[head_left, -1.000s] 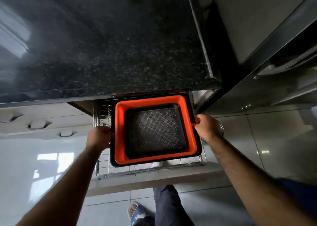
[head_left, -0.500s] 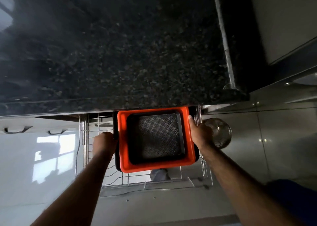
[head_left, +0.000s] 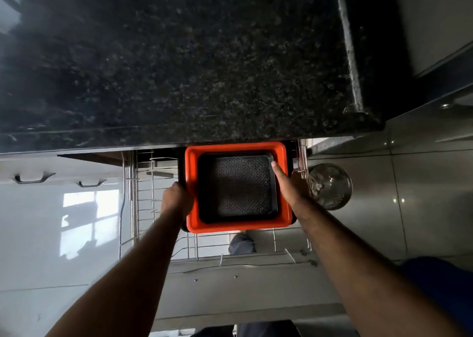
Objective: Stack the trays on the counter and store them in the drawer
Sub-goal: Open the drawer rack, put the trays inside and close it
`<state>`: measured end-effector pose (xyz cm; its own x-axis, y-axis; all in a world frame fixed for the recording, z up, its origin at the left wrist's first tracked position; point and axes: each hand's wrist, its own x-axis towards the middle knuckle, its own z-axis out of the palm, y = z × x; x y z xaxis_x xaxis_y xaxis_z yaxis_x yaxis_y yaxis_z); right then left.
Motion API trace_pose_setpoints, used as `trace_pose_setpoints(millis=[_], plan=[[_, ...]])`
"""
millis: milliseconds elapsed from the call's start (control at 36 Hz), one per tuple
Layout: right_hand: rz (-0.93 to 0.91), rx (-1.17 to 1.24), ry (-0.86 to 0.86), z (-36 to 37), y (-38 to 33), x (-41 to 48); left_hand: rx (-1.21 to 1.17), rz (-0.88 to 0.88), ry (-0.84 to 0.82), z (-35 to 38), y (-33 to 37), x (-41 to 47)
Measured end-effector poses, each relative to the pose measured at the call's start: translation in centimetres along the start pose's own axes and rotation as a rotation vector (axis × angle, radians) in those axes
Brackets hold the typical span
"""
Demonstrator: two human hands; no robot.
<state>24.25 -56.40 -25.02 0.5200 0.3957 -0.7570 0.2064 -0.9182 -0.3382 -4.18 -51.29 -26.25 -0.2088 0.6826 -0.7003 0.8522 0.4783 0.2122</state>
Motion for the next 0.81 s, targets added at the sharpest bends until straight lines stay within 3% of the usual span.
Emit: trace_pose_setpoints(millis=[83,194,361,528,611,694,750,806], plan=[[-0.042,0.071,-0.065,0.0,0.1,-1.0,-0.041,0.044,-0.005,-0.5,0.0,-0.9],[-0.188,-0.009,0.056,-1.9,0.3,-4.1,-0.068,0.056,-0.018,-2.1,-0.4,-2.9],[-0.257,0.042,0.113,-5.7,1.5,-10.2,-0.206,0.085,0.013,-5.9,-2.7,-7.8],[-0.351,0.066,0.423,-10.4,6.0,-16.8,-0.318,0.081,0.11,-9.2,-7.2,-14.0],[-0.225,0.013,0.575,-12.0,9.5,-18.9,-0.382,0.042,0.166,-10.5,-9.7,-16.6],[0.014,0.137,0.606,-12.4,11.8,-20.9,-0.332,-0.047,0.276,-10.7,-12.9,-19.1],[0.188,0.445,0.524,-11.6,12.5,-22.2,-0.253,-0.135,0.343,-10.3,-14.7,-20.9],[0.232,0.809,0.386,-10.1,12.8,-23.3,-0.279,-0.247,0.371,-9.8,-15.9,-22.8]])
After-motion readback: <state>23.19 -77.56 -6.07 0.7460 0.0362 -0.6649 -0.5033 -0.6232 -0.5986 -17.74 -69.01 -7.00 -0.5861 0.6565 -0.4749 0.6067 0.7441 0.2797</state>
